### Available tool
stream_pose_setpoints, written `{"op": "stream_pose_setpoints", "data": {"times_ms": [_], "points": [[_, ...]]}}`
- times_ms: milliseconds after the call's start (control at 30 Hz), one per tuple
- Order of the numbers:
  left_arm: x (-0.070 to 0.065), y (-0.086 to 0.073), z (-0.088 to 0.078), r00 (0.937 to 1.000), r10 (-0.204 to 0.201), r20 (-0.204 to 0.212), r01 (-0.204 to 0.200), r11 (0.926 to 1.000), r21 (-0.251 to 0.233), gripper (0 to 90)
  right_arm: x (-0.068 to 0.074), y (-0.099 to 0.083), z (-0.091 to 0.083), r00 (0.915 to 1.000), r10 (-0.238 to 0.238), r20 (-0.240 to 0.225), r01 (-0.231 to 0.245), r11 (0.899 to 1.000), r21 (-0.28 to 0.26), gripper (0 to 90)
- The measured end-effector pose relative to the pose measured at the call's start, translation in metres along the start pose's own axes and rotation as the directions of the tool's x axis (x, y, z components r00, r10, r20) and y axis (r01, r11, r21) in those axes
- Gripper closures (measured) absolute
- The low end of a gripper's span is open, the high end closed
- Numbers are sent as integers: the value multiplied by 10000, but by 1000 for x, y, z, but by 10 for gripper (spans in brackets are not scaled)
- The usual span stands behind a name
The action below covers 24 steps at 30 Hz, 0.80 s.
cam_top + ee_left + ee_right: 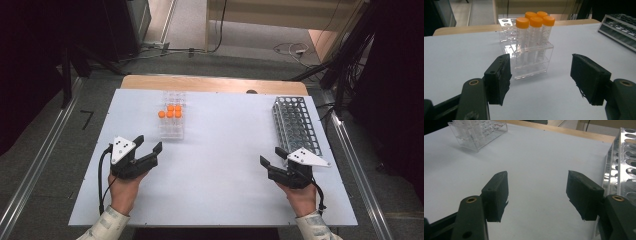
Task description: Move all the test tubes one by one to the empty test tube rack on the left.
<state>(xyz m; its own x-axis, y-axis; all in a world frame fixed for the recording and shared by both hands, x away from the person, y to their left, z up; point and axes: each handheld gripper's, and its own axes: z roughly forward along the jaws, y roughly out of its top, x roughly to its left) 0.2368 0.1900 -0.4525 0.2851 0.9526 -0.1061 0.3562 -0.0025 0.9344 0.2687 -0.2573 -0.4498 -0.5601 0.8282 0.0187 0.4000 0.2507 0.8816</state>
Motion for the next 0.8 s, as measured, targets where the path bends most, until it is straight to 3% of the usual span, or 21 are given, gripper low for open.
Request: {"op": "stream_pose_setpoints", "data": {"times_ms": [633, 800], "points": [[13, -13, -15, 9991, -46, -417, 60, 9994, 343, 283, -15, -10, -19, 9985, 196, 509, -192, 9998, -87, 326], [15, -17, -18, 9983, 102, -581, -74, 9989, 473, 265, -21, -14, -26, 9970, 259, 724, -251, 9996, -120, 325]]}}
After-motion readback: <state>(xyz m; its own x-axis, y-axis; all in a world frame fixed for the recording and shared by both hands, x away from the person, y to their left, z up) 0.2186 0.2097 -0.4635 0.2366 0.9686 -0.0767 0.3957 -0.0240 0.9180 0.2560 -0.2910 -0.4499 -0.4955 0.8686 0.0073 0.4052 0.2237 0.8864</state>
